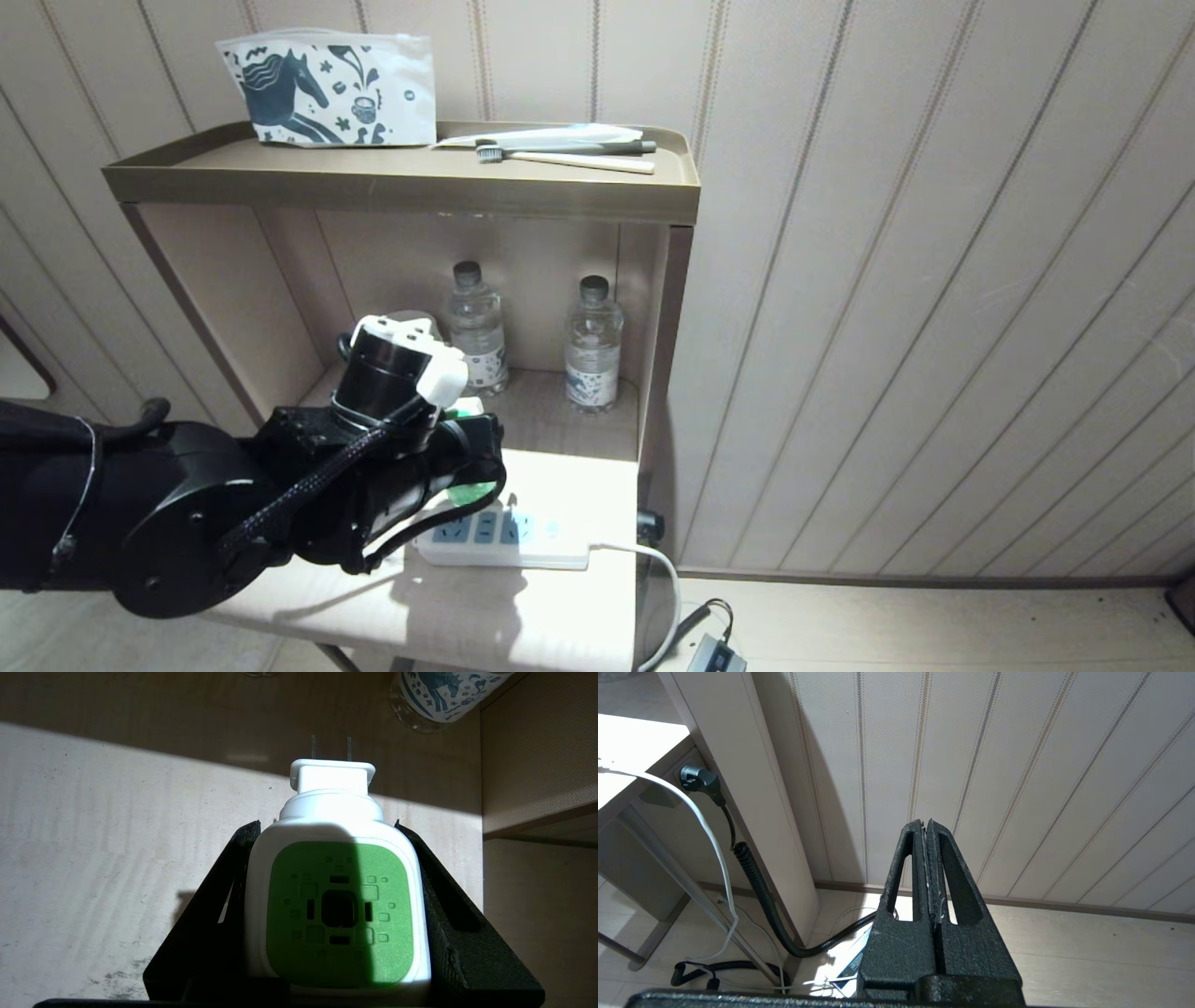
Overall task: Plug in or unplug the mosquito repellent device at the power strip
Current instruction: Insert the plug into the socket
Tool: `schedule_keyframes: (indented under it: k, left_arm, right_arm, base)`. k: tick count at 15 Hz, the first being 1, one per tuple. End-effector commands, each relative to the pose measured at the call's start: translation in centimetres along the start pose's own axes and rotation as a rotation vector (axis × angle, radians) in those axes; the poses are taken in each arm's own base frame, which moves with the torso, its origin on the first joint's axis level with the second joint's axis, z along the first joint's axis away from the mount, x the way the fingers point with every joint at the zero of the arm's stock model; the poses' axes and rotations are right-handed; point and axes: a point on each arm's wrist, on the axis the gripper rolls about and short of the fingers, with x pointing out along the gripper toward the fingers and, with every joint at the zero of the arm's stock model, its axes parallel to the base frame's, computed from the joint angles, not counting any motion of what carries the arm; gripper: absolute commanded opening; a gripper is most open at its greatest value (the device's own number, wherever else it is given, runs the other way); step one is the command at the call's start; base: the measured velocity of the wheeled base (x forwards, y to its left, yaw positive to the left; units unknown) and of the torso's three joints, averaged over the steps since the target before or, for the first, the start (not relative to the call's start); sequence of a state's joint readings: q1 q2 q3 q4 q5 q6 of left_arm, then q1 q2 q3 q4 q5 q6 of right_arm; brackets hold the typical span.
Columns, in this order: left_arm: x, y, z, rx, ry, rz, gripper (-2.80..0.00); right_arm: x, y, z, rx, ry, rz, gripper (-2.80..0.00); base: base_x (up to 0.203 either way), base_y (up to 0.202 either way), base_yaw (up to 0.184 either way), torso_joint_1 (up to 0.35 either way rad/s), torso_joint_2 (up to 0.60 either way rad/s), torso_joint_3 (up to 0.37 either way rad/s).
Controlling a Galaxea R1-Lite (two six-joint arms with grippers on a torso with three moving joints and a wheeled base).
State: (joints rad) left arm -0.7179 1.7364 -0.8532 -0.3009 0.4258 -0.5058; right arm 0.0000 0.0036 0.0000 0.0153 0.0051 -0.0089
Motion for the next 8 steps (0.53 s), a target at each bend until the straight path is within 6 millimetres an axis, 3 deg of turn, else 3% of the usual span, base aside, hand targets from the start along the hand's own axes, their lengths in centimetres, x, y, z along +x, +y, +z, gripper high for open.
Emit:
schedule_keyframes:
  k: [1,8]
  left_arm:
    - [-0.4,0.6,-1.0,-0.003,-0.024,0.007,-2.80]
    - [-0.4,0.8,-2.7,0.017,-0.061,0.053,-2.80]
  right_arm:
    - [0.0,0.0,0.0,0.000,-0.001,0.001,-2.80]
    - [0.0,0.0,0.0,0.000,-0.001,0.001,-2.80]
  base:
    - [0.000,0.000,0.000,0.000,0.00,0.000]
    - [0.000,0.000,0.000,0.000,0.00,0.000]
